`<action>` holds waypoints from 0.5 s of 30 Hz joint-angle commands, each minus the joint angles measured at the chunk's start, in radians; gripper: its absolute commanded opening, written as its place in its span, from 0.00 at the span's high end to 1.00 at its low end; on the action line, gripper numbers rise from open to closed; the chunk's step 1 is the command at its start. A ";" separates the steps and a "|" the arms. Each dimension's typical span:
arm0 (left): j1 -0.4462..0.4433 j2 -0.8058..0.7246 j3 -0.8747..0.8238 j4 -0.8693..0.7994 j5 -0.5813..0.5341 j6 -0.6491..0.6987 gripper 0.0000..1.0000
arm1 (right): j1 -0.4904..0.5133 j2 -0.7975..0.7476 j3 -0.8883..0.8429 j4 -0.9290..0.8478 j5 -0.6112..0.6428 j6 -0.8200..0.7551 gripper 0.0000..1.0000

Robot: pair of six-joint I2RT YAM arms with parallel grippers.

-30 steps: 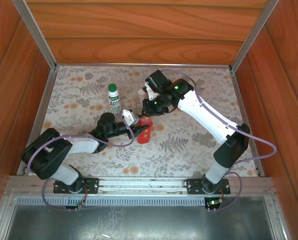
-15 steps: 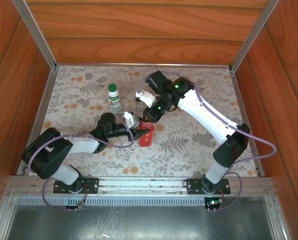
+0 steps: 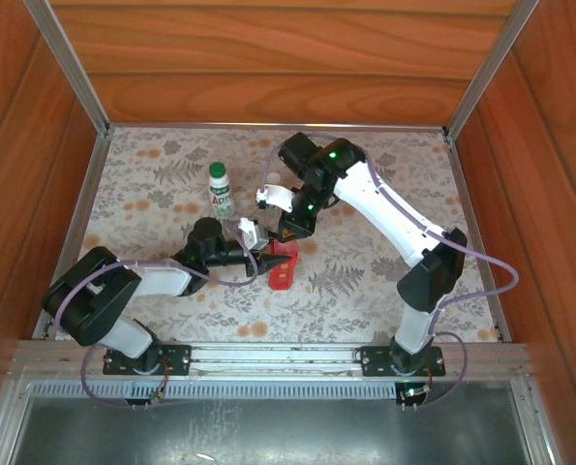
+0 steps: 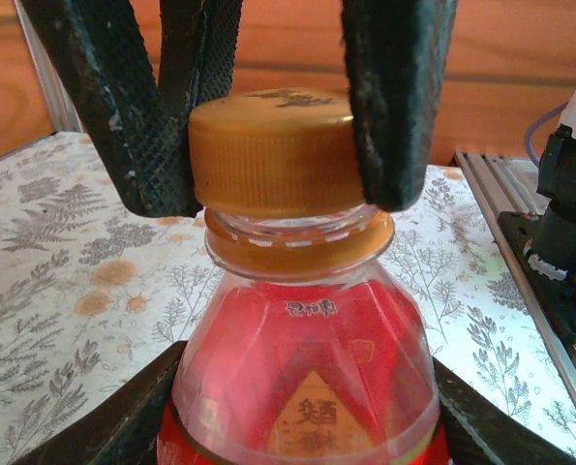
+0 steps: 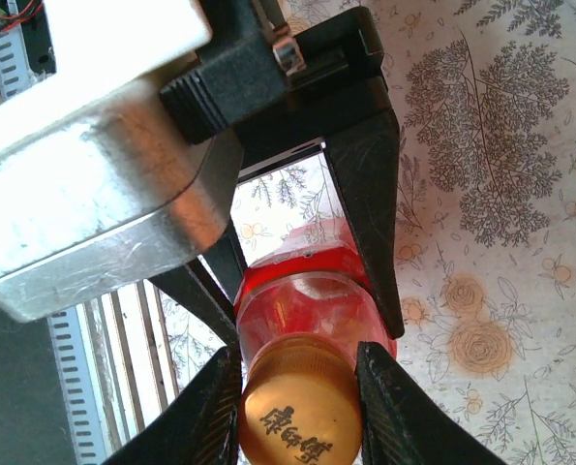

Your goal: Screw on the bottle caps

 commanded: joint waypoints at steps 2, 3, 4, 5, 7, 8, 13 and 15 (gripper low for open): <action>0.009 0.030 -0.007 -0.100 -0.009 -0.034 0.47 | 0.006 0.010 0.015 -0.042 -0.037 -0.032 0.91; 0.010 0.031 -0.005 -0.102 -0.011 -0.035 0.47 | 0.008 0.008 0.013 -0.037 -0.031 -0.025 0.91; 0.011 0.032 -0.005 -0.102 -0.010 -0.036 0.47 | 0.008 0.004 0.007 -0.029 -0.025 -0.016 0.90; 0.010 0.034 -0.002 -0.105 -0.012 -0.037 0.47 | 0.009 -0.002 -0.003 -0.010 -0.012 -0.002 0.90; 0.011 0.039 0.002 -0.106 -0.011 -0.046 0.47 | 0.011 -0.018 -0.026 0.033 0.010 0.034 0.89; 0.010 0.040 0.005 -0.108 -0.009 -0.048 0.47 | 0.012 -0.029 -0.039 0.057 0.013 0.057 0.86; 0.013 0.046 0.011 -0.111 -0.003 -0.065 0.47 | 0.012 -0.067 -0.049 0.152 0.006 0.188 0.63; 0.013 0.049 0.011 -0.109 0.008 -0.070 0.47 | 0.012 -0.085 -0.053 0.184 0.019 0.238 0.55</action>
